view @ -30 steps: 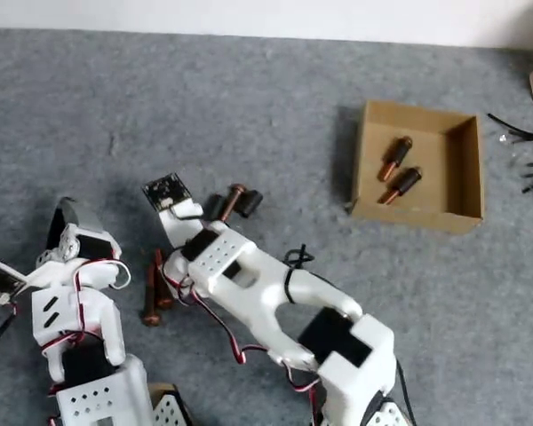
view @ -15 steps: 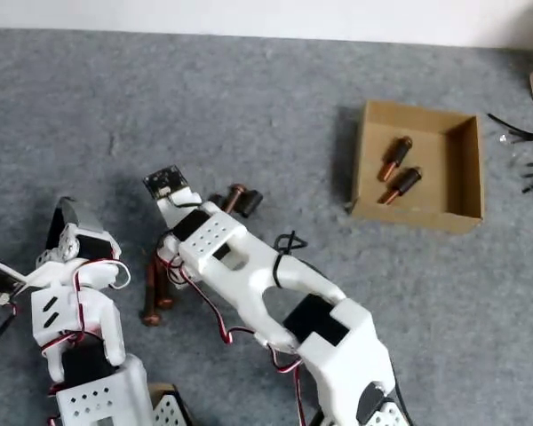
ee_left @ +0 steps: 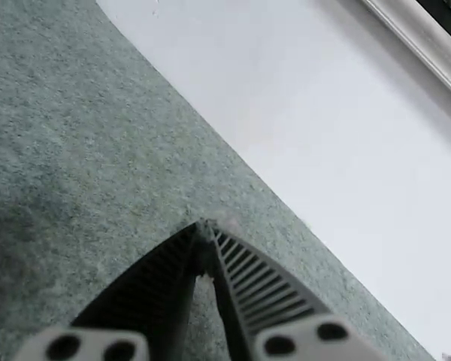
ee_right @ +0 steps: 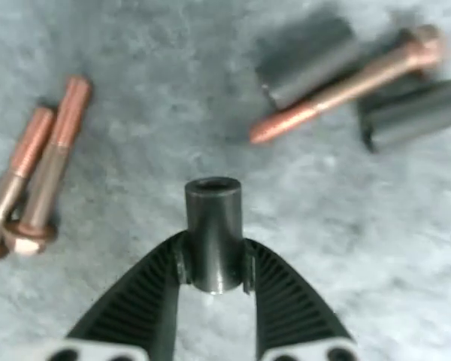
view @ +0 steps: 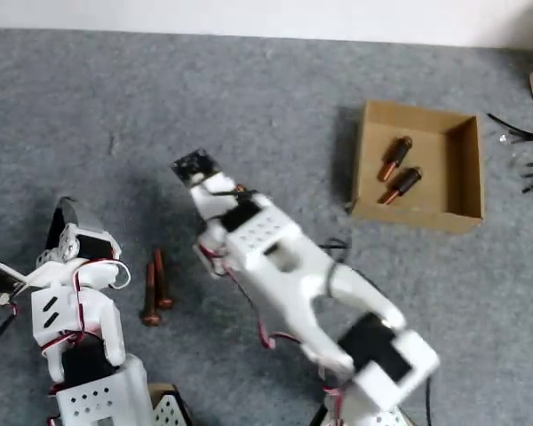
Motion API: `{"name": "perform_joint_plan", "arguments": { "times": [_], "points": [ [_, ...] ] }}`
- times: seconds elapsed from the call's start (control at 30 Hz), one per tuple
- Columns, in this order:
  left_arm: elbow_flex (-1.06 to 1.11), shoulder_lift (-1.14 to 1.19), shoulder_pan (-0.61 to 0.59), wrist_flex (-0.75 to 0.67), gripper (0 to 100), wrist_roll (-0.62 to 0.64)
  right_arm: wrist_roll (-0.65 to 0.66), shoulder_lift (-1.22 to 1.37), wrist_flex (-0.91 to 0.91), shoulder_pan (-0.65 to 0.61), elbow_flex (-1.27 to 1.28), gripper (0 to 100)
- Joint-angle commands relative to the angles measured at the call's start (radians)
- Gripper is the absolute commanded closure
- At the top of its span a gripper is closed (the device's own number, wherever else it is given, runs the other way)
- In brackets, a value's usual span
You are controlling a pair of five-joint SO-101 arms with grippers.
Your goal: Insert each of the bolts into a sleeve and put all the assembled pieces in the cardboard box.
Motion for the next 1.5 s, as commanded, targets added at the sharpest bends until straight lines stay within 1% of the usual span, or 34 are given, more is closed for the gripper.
{"name": "perform_joint_plan", "arguments": {
  "times": [0.0, 0.07, 0.1, 0.23, 0.37, 0.43, 0.53, 0.67, 0.83, 1.0, 1.1, 1.23, 1.37, 1.47],
  "points": [
    [0.019, -0.016, 0.077, -0.026, 99, 0.000, 0.069, -0.220, -0.087, 0.058, 0.143, 99.5],
    [0.019, -0.015, 0.120, -0.023, 99, -0.003, 0.077, -0.311, -0.127, 0.096, 0.231, 99.5],
    [0.019, -0.015, 0.139, -0.023, 99, -0.025, 0.078, -0.357, -0.147, 0.117, 0.269, 99.5],
    [0.019, -0.015, 0.209, 0.009, 99, -0.173, 0.078, -0.535, -0.211, 0.197, 0.417, 99.5],
    [0.019, -0.015, 0.328, 0.066, 99, -0.284, 0.078, -0.710, -0.266, 0.262, 0.575, 99.5],
    [0.019, -0.015, 0.364, 0.080, 99, -0.328, 0.078, -0.803, -0.285, 0.295, 0.656, 99.5],
    [0.019, -0.007, 0.384, 0.092, 99, -0.336, 0.080, -0.967, -0.300, 0.334, 0.769, 99.5],
    [0.004, 0.079, 0.424, 0.094, 99, -0.347, 0.080, -1.231, -0.305, 0.367, 0.912, 99.5],
    [-0.085, 0.315, 0.481, 0.094, 99, -0.450, 0.080, -1.566, -0.302, 0.423, 1.113, 99.5],
    [-0.272, 0.685, 0.484, 0.097, 99, -0.465, 0.080, -1.847, -0.302, 0.478, 1.279, 99.5],
    [-0.404, 0.921, 0.483, 0.101, 99, -0.465, 0.080, -1.839, -0.306, 0.489, 1.331, 99.5],
    [-0.585, 1.165, 0.481, 0.186, 99, -0.466, 0.080, -1.837, -0.306, 0.492, 1.343, 99.4],
    [-0.690, 1.310, 0.450, 0.210, 99, -0.466, 0.080, -1.850, -0.318, 0.521, 1.346, 99.4],
    [-0.693, 1.340, 0.464, 0.218, 99, -0.463, 0.080, -1.850, -0.394, 0.565, 1.382, 99.4]
  ]
}}
